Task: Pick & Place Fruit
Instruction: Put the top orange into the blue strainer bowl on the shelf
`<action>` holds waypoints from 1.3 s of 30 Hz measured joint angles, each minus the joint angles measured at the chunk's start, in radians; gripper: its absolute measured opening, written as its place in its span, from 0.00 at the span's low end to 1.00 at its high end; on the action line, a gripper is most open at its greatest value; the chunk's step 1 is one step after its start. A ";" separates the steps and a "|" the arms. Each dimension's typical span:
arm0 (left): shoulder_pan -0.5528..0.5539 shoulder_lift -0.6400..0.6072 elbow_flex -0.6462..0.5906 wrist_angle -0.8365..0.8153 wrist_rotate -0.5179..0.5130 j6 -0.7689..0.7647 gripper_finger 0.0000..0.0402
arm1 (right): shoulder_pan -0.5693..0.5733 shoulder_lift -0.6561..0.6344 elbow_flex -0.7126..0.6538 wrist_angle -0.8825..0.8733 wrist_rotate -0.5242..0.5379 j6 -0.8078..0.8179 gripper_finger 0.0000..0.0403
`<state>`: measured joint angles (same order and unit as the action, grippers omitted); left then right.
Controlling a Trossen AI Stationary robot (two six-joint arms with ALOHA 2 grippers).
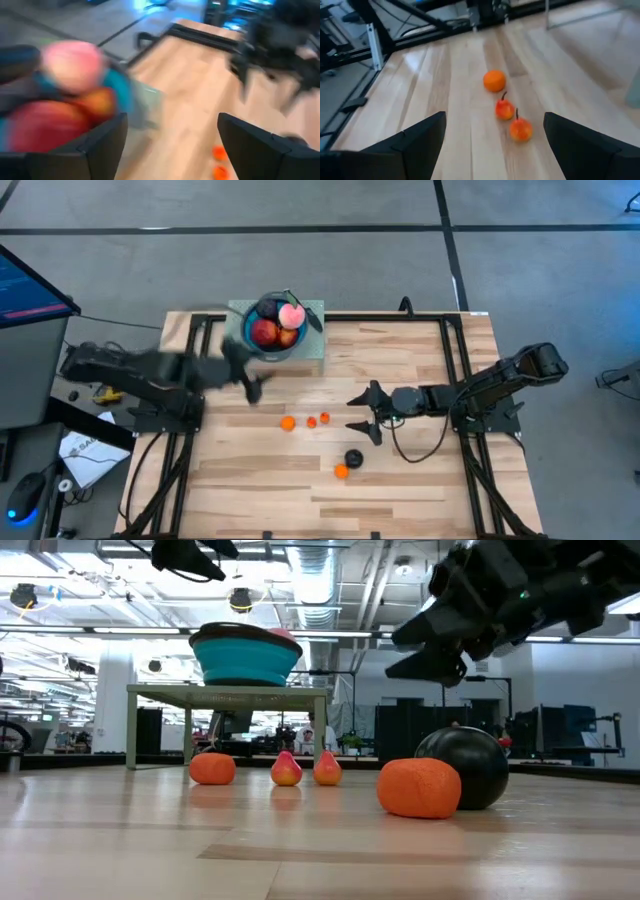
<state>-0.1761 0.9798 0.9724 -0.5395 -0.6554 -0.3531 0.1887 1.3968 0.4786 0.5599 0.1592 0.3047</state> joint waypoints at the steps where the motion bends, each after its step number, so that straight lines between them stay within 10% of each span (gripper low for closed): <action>1: -0.059 0.008 -0.048 0.060 -0.024 0.004 0.75 | 0.020 0.000 0.000 0.012 0.030 -0.010 0.82; 12: -0.457 0.253 -0.343 0.348 -0.211 -0.138 0.71 | 0.177 0.000 0.000 0.051 0.236 -0.018 0.81; 39: -0.251 0.695 -0.397 0.673 -0.085 -0.194 0.78 | 0.175 0.000 0.000 0.075 0.240 -0.016 0.81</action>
<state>-0.4267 1.6752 0.5755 0.1339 -0.7401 -0.5471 0.3641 1.3964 0.4789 0.6351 0.3988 0.2886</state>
